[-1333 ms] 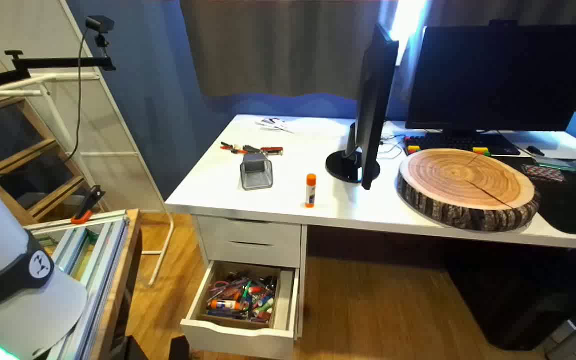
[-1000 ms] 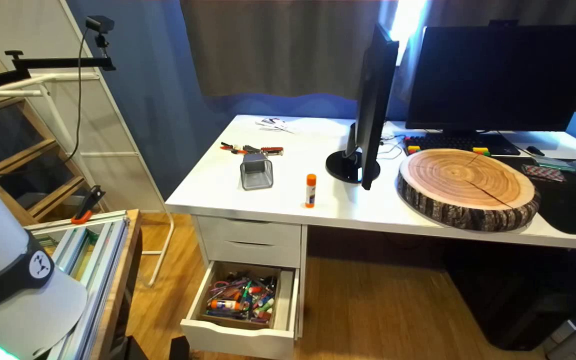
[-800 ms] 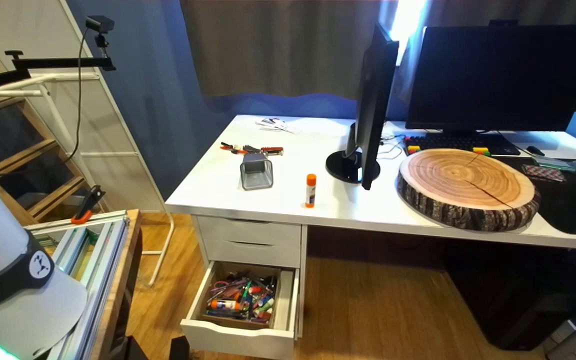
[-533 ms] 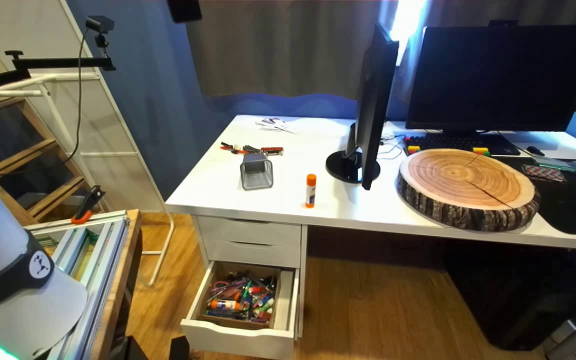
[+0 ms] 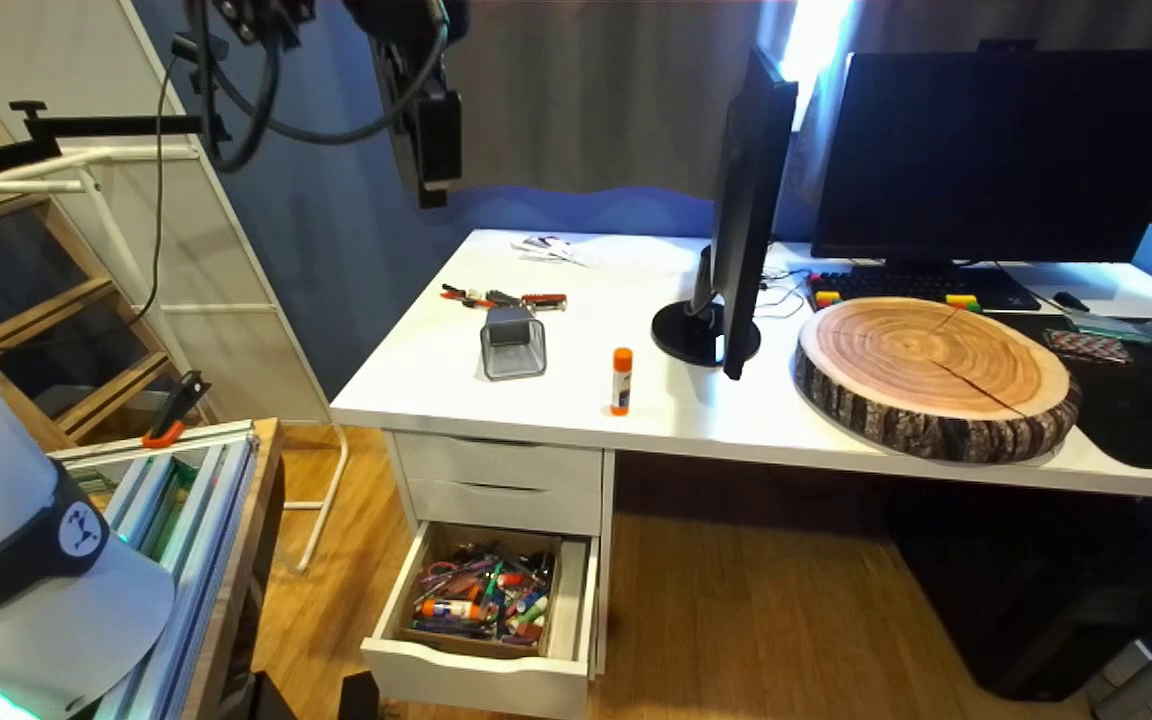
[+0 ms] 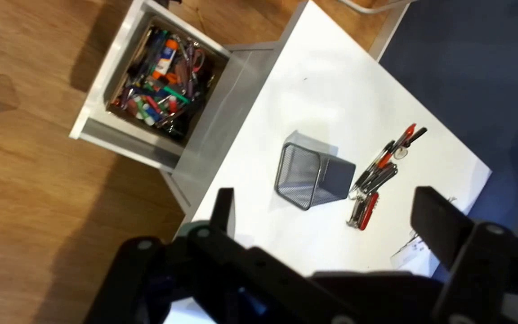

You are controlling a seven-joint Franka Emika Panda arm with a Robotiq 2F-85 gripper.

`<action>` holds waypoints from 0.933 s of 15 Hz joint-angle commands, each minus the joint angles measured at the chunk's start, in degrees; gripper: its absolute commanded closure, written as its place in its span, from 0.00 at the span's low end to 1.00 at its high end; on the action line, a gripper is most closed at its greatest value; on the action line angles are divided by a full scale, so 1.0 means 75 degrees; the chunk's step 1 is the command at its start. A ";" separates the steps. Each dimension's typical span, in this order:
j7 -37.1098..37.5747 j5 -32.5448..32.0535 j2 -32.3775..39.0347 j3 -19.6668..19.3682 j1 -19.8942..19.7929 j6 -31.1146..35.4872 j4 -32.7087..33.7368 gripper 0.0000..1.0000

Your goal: Put the bin on its bottom, then place the glue stick inside

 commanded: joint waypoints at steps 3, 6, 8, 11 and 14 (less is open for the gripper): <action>-0.0018 0.0797 0.0754 0.0596 0.0142 0.0580 -0.0125 0.00; -0.0031 0.0785 0.0760 0.0590 0.0067 0.0580 -0.0113 0.00; -0.0030 0.0781 0.0676 0.0577 0.0040 0.0571 -0.0112 0.00; -0.0847 0.1336 0.1090 0.0498 0.0386 0.1161 -0.0197 0.00; -0.2275 0.2930 0.1876 0.0535 0.0962 0.2417 -0.0365 0.00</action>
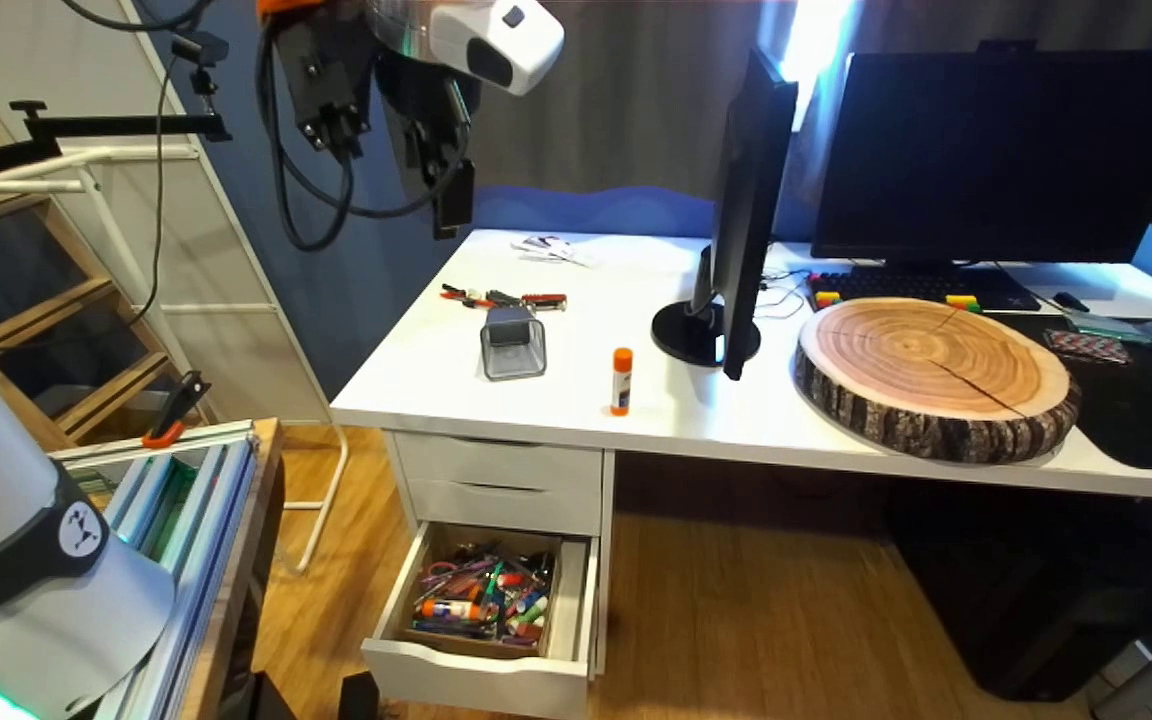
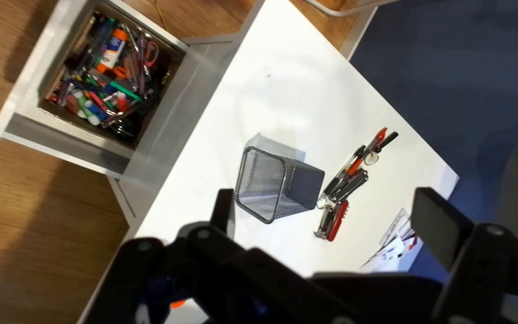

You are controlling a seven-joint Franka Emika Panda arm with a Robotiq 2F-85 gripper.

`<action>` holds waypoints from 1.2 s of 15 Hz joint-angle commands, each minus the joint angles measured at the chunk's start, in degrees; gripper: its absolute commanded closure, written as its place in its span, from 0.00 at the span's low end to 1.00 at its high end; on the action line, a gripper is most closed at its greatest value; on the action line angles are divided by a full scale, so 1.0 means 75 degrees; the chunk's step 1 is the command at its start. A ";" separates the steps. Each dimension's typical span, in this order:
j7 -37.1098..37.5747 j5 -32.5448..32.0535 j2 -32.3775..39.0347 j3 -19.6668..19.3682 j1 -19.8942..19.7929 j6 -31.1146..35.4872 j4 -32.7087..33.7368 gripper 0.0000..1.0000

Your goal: Put the bin on its bottom, then place the glue stick inside

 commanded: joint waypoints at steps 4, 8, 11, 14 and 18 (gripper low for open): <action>-0.3125 0.3821 0.2151 -0.0679 0.1836 0.1804 0.0226 0.00; -0.4967 0.6172 0.3615 0.0246 0.1254 0.1458 0.0884 0.00; -0.5756 0.6789 0.4683 0.0823 0.0790 0.1481 0.1541 0.00; -0.5882 0.6762 0.5602 0.1165 0.0495 0.1715 0.2174 0.00; -0.5800 0.6551 0.6572 0.1262 0.0324 0.1700 0.2922 0.00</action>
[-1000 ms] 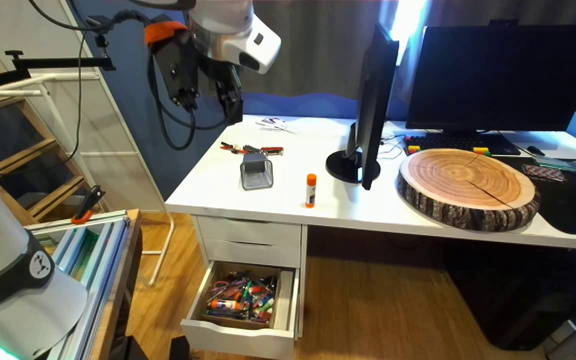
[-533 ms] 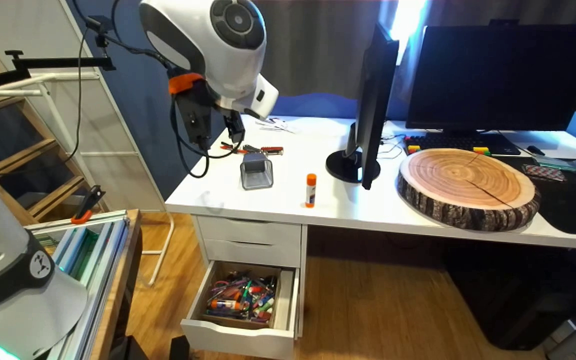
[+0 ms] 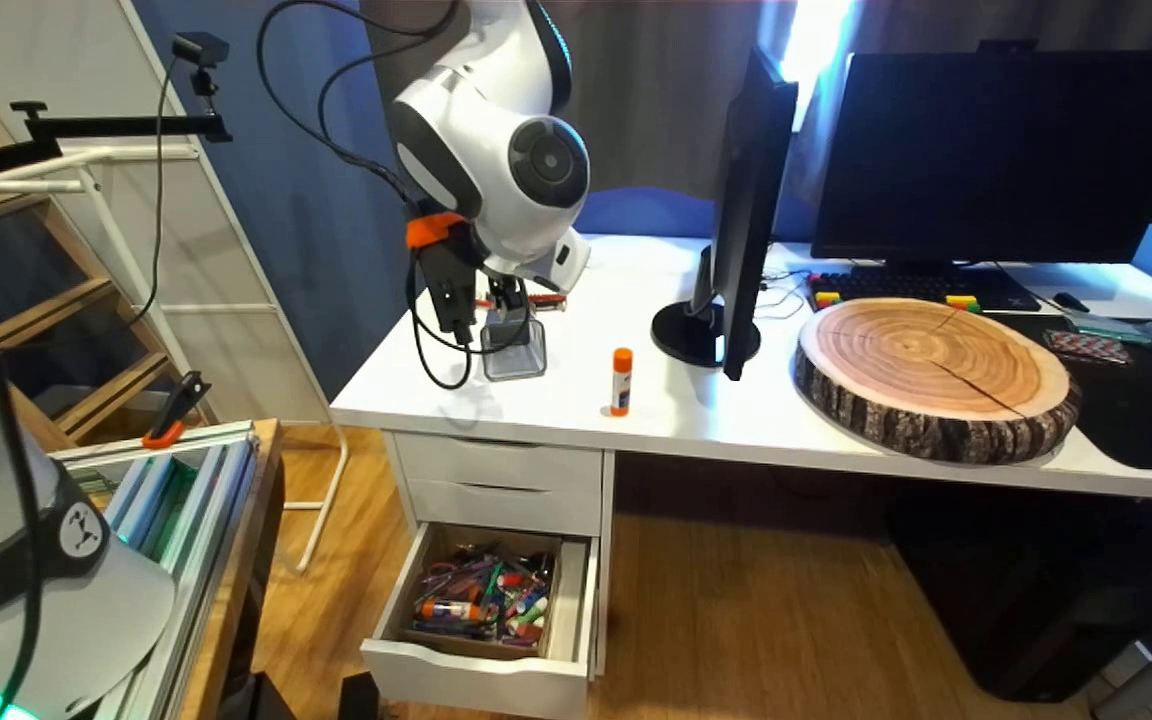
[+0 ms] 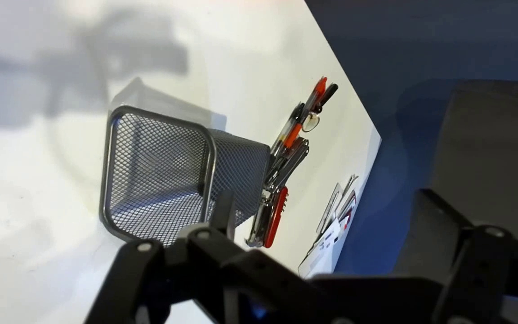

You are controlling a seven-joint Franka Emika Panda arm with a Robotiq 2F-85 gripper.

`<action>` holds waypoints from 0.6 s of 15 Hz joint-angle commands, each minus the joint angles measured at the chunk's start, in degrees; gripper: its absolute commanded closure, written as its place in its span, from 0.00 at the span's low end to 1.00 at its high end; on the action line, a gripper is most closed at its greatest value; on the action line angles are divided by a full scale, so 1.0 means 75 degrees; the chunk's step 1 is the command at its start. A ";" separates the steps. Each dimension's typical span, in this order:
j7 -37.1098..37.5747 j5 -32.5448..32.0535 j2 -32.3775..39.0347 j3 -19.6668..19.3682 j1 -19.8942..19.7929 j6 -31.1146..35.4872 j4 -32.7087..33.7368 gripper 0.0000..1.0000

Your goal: Put the bin on its bottom, then place the glue stick inside

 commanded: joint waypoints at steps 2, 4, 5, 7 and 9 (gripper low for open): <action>0.0000 -0.0078 0.1174 0.0182 -0.0189 0.0077 0.0998 0.00; 0.0069 -0.0046 0.1500 0.0161 -0.0184 0.0093 0.1238 0.00; 0.0086 -0.0047 0.1634 0.0156 -0.0200 0.0027 0.1340 0.00; 0.0144 -0.0051 0.1882 0.0134 -0.0204 0.0032 0.1509 0.00; 0.0172 -0.0022 0.2080 0.0130 -0.0216 0.0016 0.1648 0.00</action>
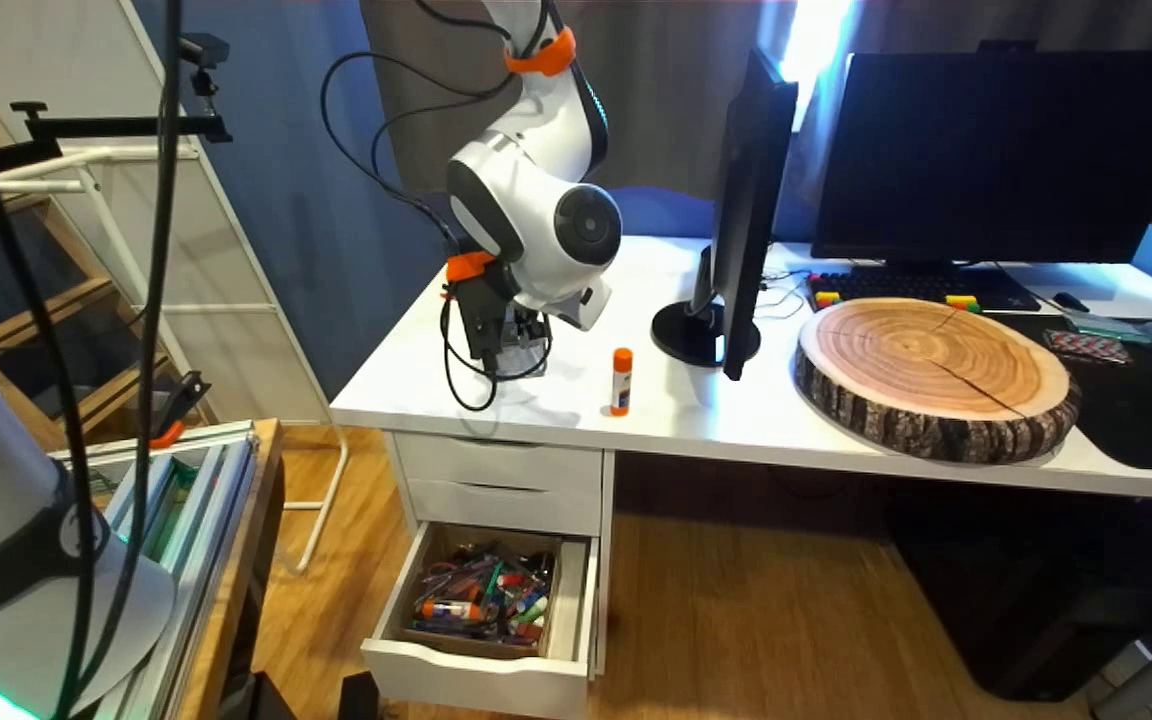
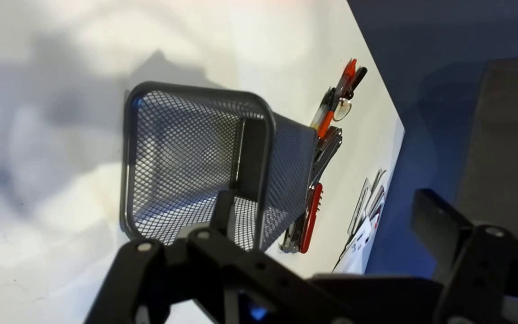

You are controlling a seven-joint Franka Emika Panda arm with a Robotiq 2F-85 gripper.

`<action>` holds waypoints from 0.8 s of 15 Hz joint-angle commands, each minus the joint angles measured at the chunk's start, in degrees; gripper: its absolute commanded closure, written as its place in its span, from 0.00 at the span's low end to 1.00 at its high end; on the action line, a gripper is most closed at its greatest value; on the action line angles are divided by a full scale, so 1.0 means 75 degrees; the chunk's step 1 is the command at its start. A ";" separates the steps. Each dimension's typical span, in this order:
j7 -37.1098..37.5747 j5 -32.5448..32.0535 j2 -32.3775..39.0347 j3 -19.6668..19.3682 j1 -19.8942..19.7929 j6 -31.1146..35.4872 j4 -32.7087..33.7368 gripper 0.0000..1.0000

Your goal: Put the bin on its bottom, then place the glue stick inside

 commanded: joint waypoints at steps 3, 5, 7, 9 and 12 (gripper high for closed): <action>0.0175 0.0009 0.0586 0.0093 -0.0151 -0.0016 0.0506 0.26; 0.0244 0.0003 0.0679 0.0092 -0.0159 -0.0026 0.0568 0.41; 0.0308 -0.0014 0.0738 0.0082 -0.0164 -0.0010 0.0601 0.55; 0.0367 0.0013 0.0743 0.0070 -0.0212 -0.0028 0.0606 0.70; 0.0596 -0.0080 0.0642 0.0025 -0.0233 0.0049 0.0564 0.90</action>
